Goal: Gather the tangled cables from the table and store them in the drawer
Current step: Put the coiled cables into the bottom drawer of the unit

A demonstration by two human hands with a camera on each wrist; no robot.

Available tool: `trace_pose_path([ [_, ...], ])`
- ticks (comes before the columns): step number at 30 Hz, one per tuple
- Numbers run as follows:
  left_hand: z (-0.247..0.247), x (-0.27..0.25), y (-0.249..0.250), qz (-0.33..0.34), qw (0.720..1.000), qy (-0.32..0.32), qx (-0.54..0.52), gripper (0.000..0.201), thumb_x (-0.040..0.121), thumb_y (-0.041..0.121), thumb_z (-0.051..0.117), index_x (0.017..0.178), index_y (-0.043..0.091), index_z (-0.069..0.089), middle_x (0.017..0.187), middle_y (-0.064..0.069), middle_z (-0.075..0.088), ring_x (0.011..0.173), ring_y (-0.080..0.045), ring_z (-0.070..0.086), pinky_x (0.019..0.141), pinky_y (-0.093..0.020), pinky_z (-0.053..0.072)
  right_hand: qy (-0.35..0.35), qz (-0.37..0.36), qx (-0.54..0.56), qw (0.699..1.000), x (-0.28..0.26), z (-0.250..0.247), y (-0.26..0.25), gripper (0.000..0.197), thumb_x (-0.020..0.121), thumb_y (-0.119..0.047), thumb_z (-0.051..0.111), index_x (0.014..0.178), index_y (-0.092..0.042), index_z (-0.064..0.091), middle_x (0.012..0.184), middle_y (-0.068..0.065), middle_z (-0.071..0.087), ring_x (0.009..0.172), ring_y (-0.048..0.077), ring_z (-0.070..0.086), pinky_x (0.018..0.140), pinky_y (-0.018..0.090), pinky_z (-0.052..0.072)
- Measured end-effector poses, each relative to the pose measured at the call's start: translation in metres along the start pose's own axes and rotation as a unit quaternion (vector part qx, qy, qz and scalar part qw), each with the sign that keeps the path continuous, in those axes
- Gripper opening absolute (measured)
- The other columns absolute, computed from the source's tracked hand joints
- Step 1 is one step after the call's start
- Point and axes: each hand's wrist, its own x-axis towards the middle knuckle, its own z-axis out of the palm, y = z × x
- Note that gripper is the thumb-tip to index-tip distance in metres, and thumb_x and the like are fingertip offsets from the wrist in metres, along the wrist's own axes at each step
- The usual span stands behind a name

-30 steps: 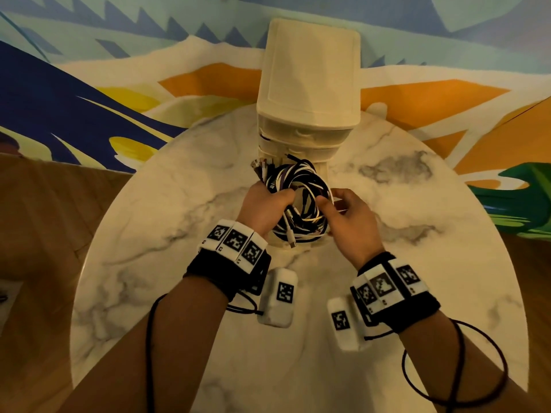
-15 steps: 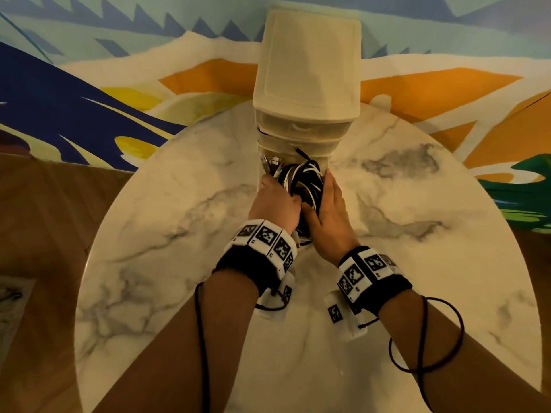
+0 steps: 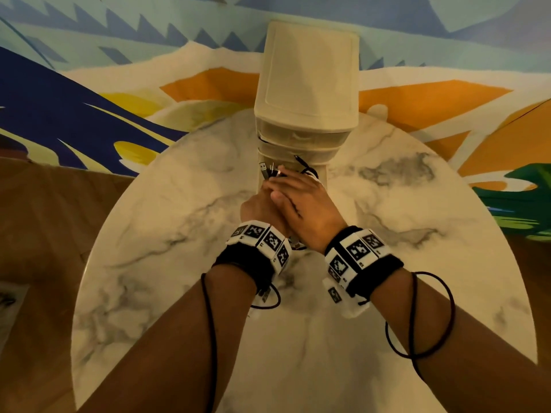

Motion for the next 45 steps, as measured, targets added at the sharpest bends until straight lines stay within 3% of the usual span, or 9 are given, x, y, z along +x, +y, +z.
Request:
trace_pose_path([
  [4, 0.002, -0.011, -0.001, 0.032, 0.999, 0.032, 0.0, 0.037, 0.094, 0.028, 0.041, 0.126, 0.009, 0.044, 0.121, -0.009, 0.058, 0.106, -0.026, 0.059, 0.082, -0.033, 0.044, -0.049, 0.028, -0.082, 0.995, 0.005, 0.007, 0.003, 0.074, 0.089, -0.055, 0.007, 0.142, -0.018, 0.042, 0.15, -0.003, 0.04, 0.144, 0.012, 0.022, 0.118, 0.032, 0.014],
  [11, 0.022, -0.023, -0.008, 0.084, 0.987, 0.118, -0.07, 0.063, 0.088, 0.03, 0.054, 0.14, 0.005, 0.028, 0.133, -0.012, 0.043, 0.09, -0.028, 0.061, 0.063, -0.035, 0.048, -0.044, 0.098, -0.094, 0.99, 0.011, 0.001, 0.0, 0.051, 0.101, -0.044, 0.024, 0.142, -0.019, 0.042, 0.151, -0.002, 0.037, 0.143, 0.012, 0.022, 0.114, 0.029, 0.012],
  [14, 0.032, -0.018, -0.021, 0.1, 0.978, 0.185, -0.013, 0.053, 0.086, 0.031, 0.048, 0.132, 0.005, 0.038, 0.132, -0.014, 0.051, 0.101, -0.034, 0.054, 0.075, -0.041, 0.045, -0.064, 0.102, -0.096, 0.988, 0.013, 0.005, 0.003, 0.049, 0.102, -0.042, 0.024, 0.142, -0.02, 0.041, 0.152, -0.003, 0.035, 0.143, 0.012, 0.021, 0.114, 0.03, 0.011],
  [17, 0.037, -0.012, -0.029, 0.096, 0.985, 0.143, -0.028, 0.055, 0.098, 0.039, 0.028, 0.148, 0.018, 0.019, 0.157, -0.004, 0.016, 0.138, -0.032, 0.026, 0.107, -0.047, 0.028, -0.019, 0.063, 0.005, 0.998, 0.006, 0.008, 0.008, 0.053, 0.099, -0.042, 0.027, 0.14, -0.014, 0.045, 0.152, 0.001, 0.036, 0.142, 0.014, 0.025, 0.118, 0.034, 0.017],
  [20, 0.043, -0.005, -0.03, 0.094, 0.987, 0.119, -0.062, 0.056, 0.099, 0.042, 0.018, 0.151, 0.026, 0.002, 0.159, 0.005, -0.007, 0.146, -0.025, 0.001, 0.116, -0.046, 0.006, 0.064, 0.066, 0.044, 0.995, -0.018, 0.004, 0.018, 0.053, 0.097, -0.037, 0.034, 0.142, -0.011, 0.043, 0.153, 0.004, 0.032, 0.142, 0.016, 0.026, 0.118, 0.03, 0.021],
  [25, 0.033, 0.004, -0.035, 0.134, 0.979, 0.151, -0.035, 0.061, 0.092, 0.04, 0.039, 0.147, 0.017, 0.024, 0.156, -0.002, 0.02, 0.144, -0.026, 0.013, 0.116, -0.047, 0.009, -0.012, 0.109, -0.073, 0.991, -0.035, 0.013, 0.027, 0.059, 0.099, -0.04, 0.035, 0.149, -0.01, 0.024, 0.159, 0.004, 0.014, 0.147, 0.019, 0.011, 0.12, 0.039, 0.015],
  [34, 0.025, 0.02, -0.039, 0.155, 0.967, 0.183, -0.082, 0.063, 0.077, 0.043, 0.052, 0.132, 0.014, 0.047, 0.135, -0.002, 0.048, 0.13, -0.025, 0.036, 0.111, -0.044, 0.023, 0.025, 0.116, -0.094, 0.988, -0.035, 0.026, 0.033, 0.065, 0.091, -0.045, 0.029, 0.15, -0.017, 0.021, 0.159, 0.001, 0.016, 0.145, 0.02, 0.018, 0.116, 0.038, 0.023],
  [41, 0.025, 0.013, -0.037, 0.118, 0.974, 0.191, 0.032, 0.068, 0.088, 0.051, 0.04, 0.144, 0.012, 0.032, 0.153, -0.007, 0.026, 0.144, -0.03, 0.01, 0.115, -0.048, 0.002, -0.012, 0.125, -0.122, 0.985, -0.032, 0.019, 0.03, 0.068, 0.089, -0.046, 0.024, 0.152, -0.026, 0.009, 0.16, 0.0, 0.009, 0.147, 0.02, 0.01, 0.118, 0.045, 0.016],
  [45, 0.032, 0.013, -0.036, 0.065, 0.988, 0.142, -0.019, 0.068, 0.091, 0.054, 0.03, 0.149, 0.019, 0.018, 0.154, -0.005, 0.025, 0.144, -0.028, 0.008, 0.116, -0.048, 0.007, -0.024, 0.146, -0.121, 0.982, -0.029, 0.018, 0.027, 0.067, 0.094, -0.036, 0.039, 0.152, -0.027, 0.006, 0.161, -0.002, 0.006, 0.148, 0.017, 0.002, 0.119, 0.047, 0.009],
])
